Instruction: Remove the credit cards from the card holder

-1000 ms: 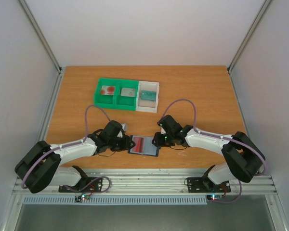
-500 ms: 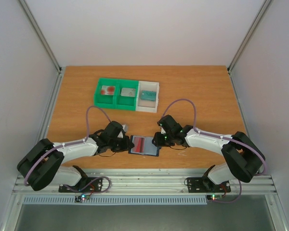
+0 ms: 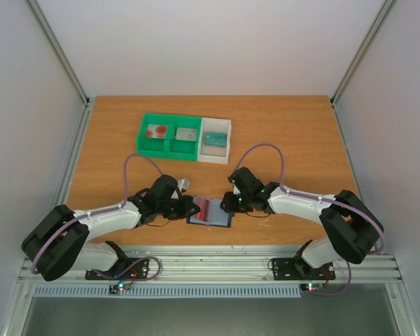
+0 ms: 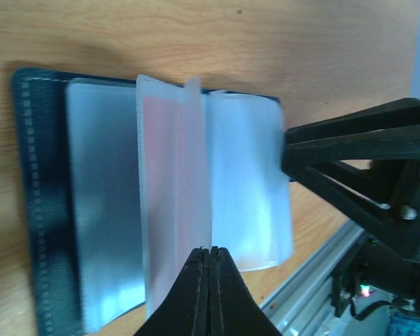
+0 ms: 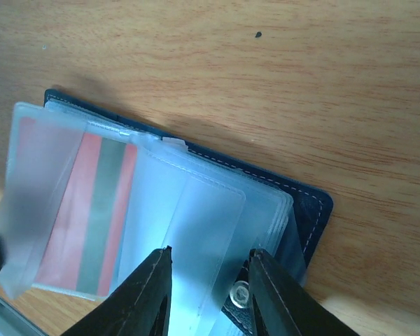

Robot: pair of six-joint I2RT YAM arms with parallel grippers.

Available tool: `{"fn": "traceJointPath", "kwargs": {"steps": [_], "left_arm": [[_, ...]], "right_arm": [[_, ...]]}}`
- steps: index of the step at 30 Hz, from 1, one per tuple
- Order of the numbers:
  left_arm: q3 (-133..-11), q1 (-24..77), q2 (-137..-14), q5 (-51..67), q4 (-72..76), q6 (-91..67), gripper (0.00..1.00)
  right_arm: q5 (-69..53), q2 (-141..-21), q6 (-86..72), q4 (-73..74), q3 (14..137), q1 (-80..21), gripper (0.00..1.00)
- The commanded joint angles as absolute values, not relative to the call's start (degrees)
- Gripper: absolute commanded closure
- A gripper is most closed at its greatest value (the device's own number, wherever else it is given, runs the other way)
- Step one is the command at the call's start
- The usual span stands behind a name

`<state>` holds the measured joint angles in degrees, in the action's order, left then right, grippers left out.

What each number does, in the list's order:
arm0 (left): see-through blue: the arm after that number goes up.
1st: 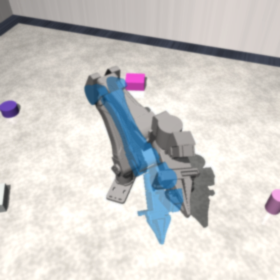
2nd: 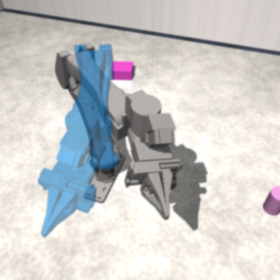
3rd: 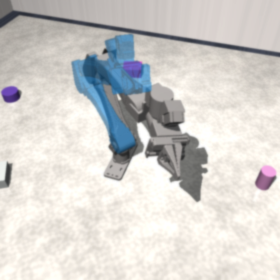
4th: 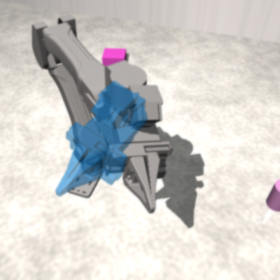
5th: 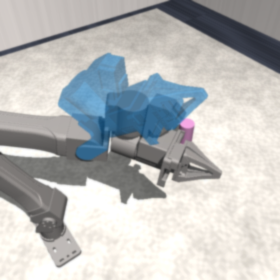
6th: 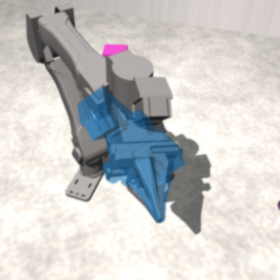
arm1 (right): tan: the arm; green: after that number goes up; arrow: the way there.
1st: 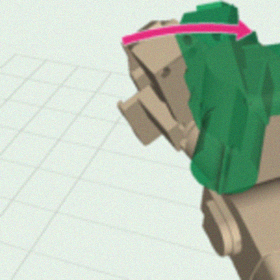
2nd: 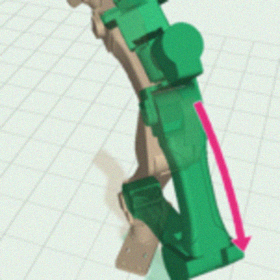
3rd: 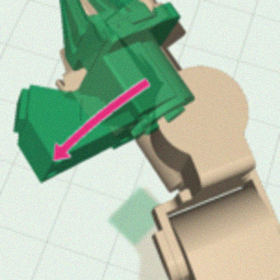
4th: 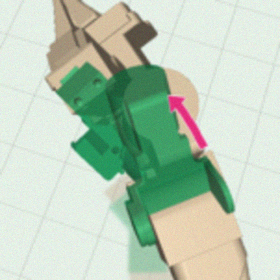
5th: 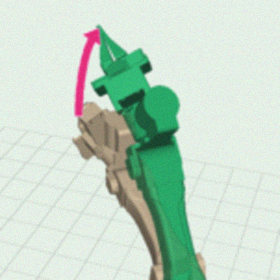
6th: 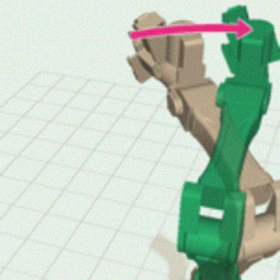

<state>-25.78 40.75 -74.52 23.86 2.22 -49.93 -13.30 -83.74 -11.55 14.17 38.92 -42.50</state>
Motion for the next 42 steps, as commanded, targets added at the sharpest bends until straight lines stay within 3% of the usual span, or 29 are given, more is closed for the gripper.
{"fn": "traceJointPath", "kwargs": {"steps": [1,12,17,23,28,36,42], "left_arm": [[-25.54,41.78,-73.21,26.78,9.23,-51.91,1.0],[-29.05,45.77,-75.07,25.28,10.53,-50.23,1.0],[-30.24,47.14,-77.54,24.87,11.58,-49.51,1.0],[-30.9,48.31,-80.3,25.39,15.15,-49.7,0.99],[-30.94,49.15,-82.39,26.42,18.87,-50.4,0.88],[-29.05,49.66,-86.79,29.28,29.75,-54.14,0.84],[-30.05,49.58,-81.01,23.51,16.88,-51.52,0.78]], "right_arm": [[-12.05,-83.45,-11.12,12.86,38.72,-42.98,0.69],[-6.83,-76.6,-10.45,20.19,42.39,-42.98,0.49],[-8.93,-73.94,-11.81,22.24,42.99,-42.97,0.45],[-8.98,-71.94,-12.32,22.8,42.53,-42.98,0.44],[-14.17,-72.36,-14.52,20.96,42.46,-42.98,0.43],[-16.12,-73.92,-15.79,19.27,42.52,-42.95,0.43],[-17.36,-74.18,-15.8,18.45,42.25,-42.96,0.5]]}}
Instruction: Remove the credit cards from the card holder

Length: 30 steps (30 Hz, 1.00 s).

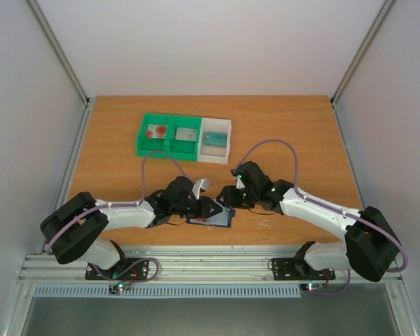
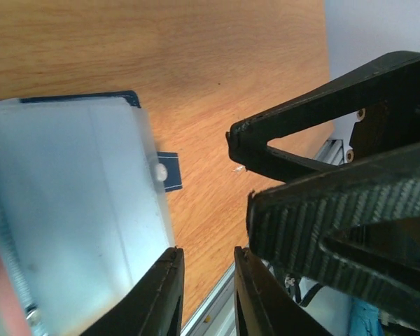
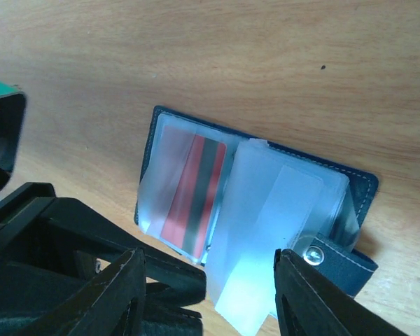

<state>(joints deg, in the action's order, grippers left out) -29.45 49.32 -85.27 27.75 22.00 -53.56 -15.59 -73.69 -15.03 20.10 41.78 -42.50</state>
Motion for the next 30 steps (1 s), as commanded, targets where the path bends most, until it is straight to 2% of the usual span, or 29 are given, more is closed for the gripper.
{"fn": "traceJointPath", "kwargs": {"steps": [1,6,12,17,23,30], "left_arm": [[-30.28,49.53,-79.0,21.56,11.87,-50.31,0.76],[-30.77,48.13,-72.14,13.64,-4.33,-48.05,0.74],[-32.22,47.19,-66.9,5.77,-18.37,-45.44,0.66],[-31.29,46.6,-67.4,6.06,-17.81,-44.52,0.65],[-31.6,46.47,-72.68,11.9,-11.57,-43.53,0.64],[-32.88,46.36,-76.91,11.95,-10.0,-43.05,0.66]], "right_arm": [[-17.74,-74.25,-15.86,18.13,42.19,-42.98,0.52],[-18.79,-75.26,-16.26,17.33,42.43,-42.98,0.55],[-19.17,-76.57,-16.17,16.59,42.62,-42.98,0.56],[-19.33,-77.1,-16.29,16.17,42.37,-42.97,0.56],[-19.16,-76.91,-16.17,16.53,42.34,-42.98,0.55],[-19.09,-76.76,-15.89,16.61,42.31,-42.92,0.56]]}}
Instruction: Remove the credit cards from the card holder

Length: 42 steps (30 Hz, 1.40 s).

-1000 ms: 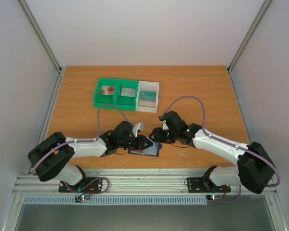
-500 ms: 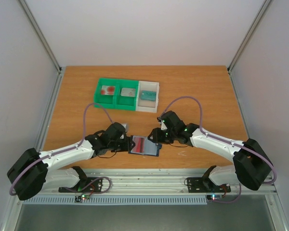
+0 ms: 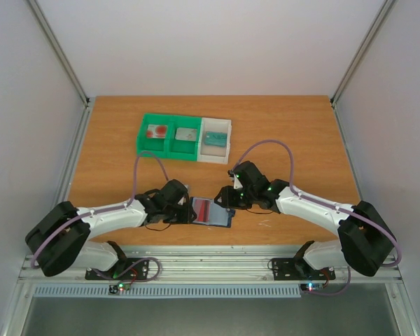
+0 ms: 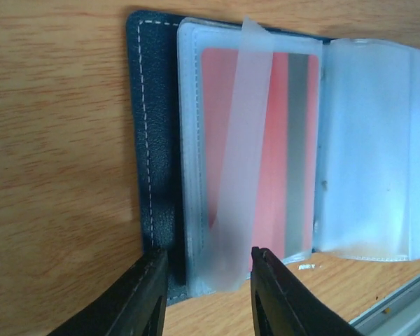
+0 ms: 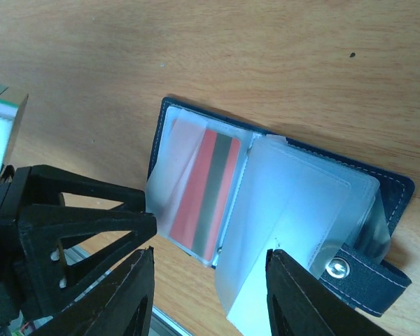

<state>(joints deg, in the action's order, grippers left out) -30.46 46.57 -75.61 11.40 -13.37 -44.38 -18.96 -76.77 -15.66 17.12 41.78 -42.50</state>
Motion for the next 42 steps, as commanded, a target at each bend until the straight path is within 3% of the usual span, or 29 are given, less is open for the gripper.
{"fn": "traceJointPath", "kwargs": {"steps": [1,12,20,42], "left_arm": [[-33.05,46.38,-76.98,11.76,-10.09,-42.9,0.67],[-33.3,46.32,-77.51,13.57,-8.72,-42.41,0.77],[-33.35,46.33,-76.88,14.81,-7.86,-42.02,0.99],[-32.87,48.35,-76.85,19.6,2.72,-41.4,1.0]], "right_arm": [[-19.07,-76.78,-15.84,16.61,42.36,-42.95,0.56],[-19.09,-77.04,-15.83,16.22,41.77,-42.98,0.57],[-19.31,-77.17,-15.85,16.23,41.76,-42.97,0.57],[-24.95,-82.8,-22.62,9.42,43.06,-42.97,0.61]]}}
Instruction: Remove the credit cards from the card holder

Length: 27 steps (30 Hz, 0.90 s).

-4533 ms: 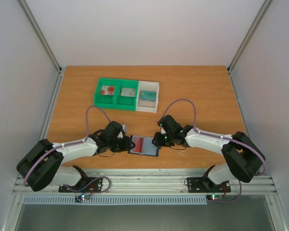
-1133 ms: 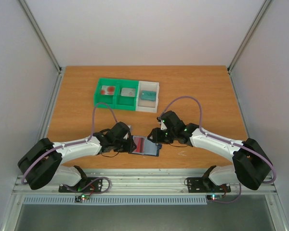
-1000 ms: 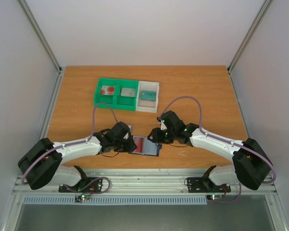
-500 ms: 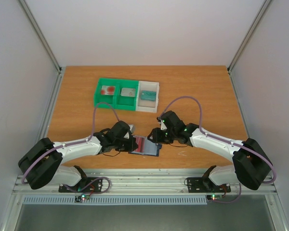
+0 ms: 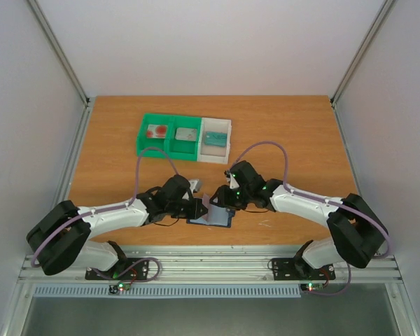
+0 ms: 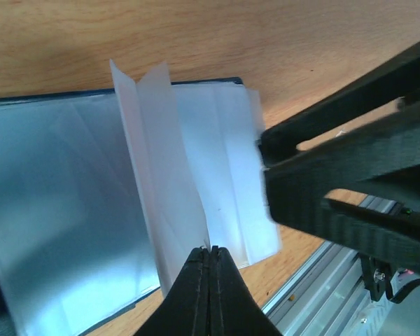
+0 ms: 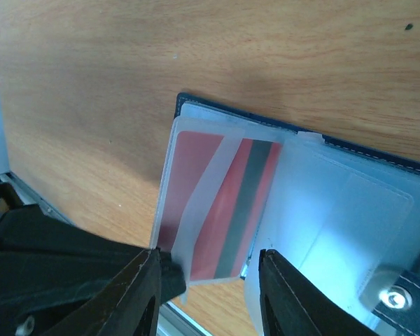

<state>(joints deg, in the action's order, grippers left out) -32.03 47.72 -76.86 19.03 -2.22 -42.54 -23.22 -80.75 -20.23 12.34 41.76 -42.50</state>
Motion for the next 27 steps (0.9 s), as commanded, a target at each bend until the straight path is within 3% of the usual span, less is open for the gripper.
{"fn": "traceJointPath", "kwargs": {"steps": [1,15,20,25,27], "left_arm": [[-32.99,48.42,-77.03,19.68,2.84,-41.4,0.99],[-33.96,49.48,-78.84,20.25,3.87,-41.01,1.0],[-34.19,49.57,-79.05,20.45,3.87,-40.7,0.99],[-34.28,49.66,-77.96,19.92,3.03,-40.83,0.99],[-34.33,49.66,-76.89,19.64,2.38,-40.93,0.94]], "right_arm": [[-25.44,-83.54,-22.93,9.0,43.13,-42.94,0.61],[-26.61,-87.49,-24.9,5.18,42.8,-42.98,0.65],[-27.09,-88.93,-24.52,4.86,42.82,-42.98,0.77],[-25.82,-88.54,-23.55,5.03,41.81,-42.98,0.97],[-25.02,-88.29,-23.07,5.18,41.2,-42.93,0.99]]}}
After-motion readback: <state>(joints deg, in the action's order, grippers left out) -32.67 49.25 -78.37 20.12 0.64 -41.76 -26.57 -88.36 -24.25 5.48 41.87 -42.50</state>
